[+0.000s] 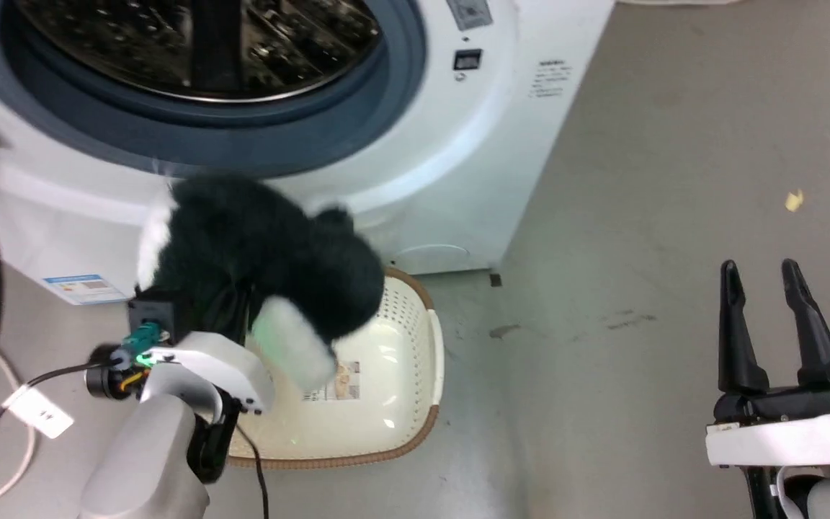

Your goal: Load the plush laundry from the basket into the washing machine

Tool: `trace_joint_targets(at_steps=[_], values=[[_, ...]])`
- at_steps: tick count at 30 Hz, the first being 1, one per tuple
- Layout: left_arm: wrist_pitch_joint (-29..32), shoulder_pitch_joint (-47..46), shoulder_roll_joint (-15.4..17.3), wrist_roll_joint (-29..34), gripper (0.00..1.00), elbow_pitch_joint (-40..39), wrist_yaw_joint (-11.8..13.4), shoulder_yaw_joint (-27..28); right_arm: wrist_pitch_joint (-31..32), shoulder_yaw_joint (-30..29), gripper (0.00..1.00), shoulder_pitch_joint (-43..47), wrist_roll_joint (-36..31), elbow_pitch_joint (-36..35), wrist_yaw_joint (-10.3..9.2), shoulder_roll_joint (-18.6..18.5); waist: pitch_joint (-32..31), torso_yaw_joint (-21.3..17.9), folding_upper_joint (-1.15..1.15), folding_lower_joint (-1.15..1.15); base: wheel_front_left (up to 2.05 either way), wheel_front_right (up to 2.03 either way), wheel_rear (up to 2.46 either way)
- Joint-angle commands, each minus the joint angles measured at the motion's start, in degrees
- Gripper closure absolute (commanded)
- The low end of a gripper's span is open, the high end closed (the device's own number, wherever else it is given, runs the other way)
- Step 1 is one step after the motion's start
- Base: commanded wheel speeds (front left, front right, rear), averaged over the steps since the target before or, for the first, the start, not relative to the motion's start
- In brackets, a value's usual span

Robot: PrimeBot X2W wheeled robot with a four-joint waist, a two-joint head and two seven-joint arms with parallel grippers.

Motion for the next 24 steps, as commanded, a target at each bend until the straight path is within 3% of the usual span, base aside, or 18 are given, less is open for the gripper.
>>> trace_joint_targets(at_steps=[1, 2, 3, 7, 8, 13, 18, 24], values=[[-0.54, 1.81, -0.45, 1.18, 1.00, -5.28, 0.71, 2.21, -0.25, -0.43, 0.00, 0.79, -0.19, 0.27, -0.04, -0.03, -0.56, 0.86, -0.01, 0.01, 0.00, 0.00, 0.00], [-0.54, 2.54, -0.59, 1.86, 1.00, -8.31, 0.98, 3.44, -0.25, -0.57, 0.00, 0.81, -0.07, 0.24, -0.04, -0.03, -0.34, 0.87, -0.01, 0.01, 0.00, 0.00, 0.00], [-0.54, 3.84, -1.45, 2.95, 1.00, -16.38, 1.59, 7.54, -0.25, -0.95, 0.00, 0.46, 0.54, -0.23, -0.04, -0.03, 0.90, 0.49, -0.01, 0.01, 0.00, 0.00, 0.00], [-0.55, 2.54, -1.99, 3.72, 1.00, -23.80, 1.48, 11.43, -0.25, -0.38, 0.00, -0.52, 1.08, -0.94, -0.04, -0.03, 3.96, -0.76, -0.01, 0.01, 0.00, 0.00, 0.00], [-0.54, -1.10, -1.19, 3.46, 1.00, -25.49, 1.08, 12.98, -0.25, 0.05, 0.00, -1.70, 1.40, -1.41, -0.04, -0.03, 7.12, -2.10, -0.01, 0.01, 0.00, 0.00, 0.00], [2.09, -9.53, 1.53, 3.80, 1.00, -25.21, 0.41, 13.21, -0.25, 0.04, 0.00, -3.54, 2.35, -2.60, -0.04, -0.03, 12.22, -4.21, -0.01, 0.01, 0.00, 0.00, 0.00], [8.90, -22.04, 5.56, 4.65, 1.00, -22.60, 0.02, 13.04, -0.25, 0.71, 0.00, -5.47, 3.85, -3.11, -0.04, -0.03, 18.65, -7.20, -0.01, 0.01, 0.00, 0.00, 0.00], [15.51, -37.76, 10.46, 6.97, 1.00, -14.74, -0.18, 12.43, -0.25, 1.91, 0.00, -7.48, 7.23, -2.99, -0.04, -0.03, 24.83, -10.68, -0.01, 0.01, 0.00, 0.00, 0.00]])
